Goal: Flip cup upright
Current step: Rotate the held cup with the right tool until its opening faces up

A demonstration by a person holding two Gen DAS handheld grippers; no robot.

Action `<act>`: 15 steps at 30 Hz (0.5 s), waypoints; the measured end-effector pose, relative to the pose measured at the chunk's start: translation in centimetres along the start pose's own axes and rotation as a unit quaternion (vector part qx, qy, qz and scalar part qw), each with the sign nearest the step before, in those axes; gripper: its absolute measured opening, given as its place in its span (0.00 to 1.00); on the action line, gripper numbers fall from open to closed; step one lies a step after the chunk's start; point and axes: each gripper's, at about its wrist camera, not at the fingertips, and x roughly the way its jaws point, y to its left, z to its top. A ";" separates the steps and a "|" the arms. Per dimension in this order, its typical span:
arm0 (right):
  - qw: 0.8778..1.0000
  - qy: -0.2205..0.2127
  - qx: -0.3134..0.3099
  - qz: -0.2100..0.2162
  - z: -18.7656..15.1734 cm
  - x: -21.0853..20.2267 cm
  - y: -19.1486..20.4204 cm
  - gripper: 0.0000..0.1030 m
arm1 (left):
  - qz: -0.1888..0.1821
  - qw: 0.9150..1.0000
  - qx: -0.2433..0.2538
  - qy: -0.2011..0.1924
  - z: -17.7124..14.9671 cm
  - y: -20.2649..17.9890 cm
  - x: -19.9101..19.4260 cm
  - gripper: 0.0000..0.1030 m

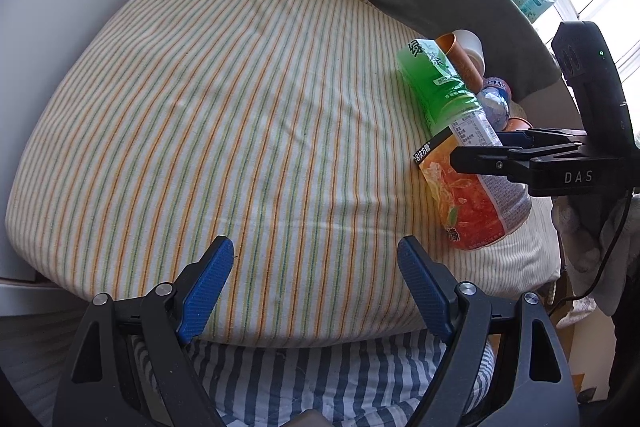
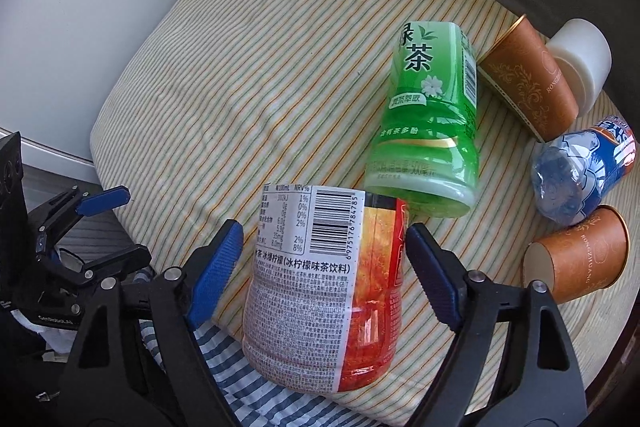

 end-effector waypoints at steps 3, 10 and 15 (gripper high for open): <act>1.000 0.001 0.007 0.007 -0.1 0.1 -0.6 0.77 | 0.000 1.000 -0.002 -0.001 0.0 0.2 0.0 0.82; 1.000 -0.013 0.007 0.012 -0.5 -0.3 -0.4 0.75 | -0.002 1.000 -0.002 -0.002 0.0 0.0 0.1 0.82; 0.998 -0.060 0.014 0.020 -1.9 -2.1 -0.7 0.74 | -0.007 1.000 -0.002 -0.001 0.0 -0.3 0.3 0.82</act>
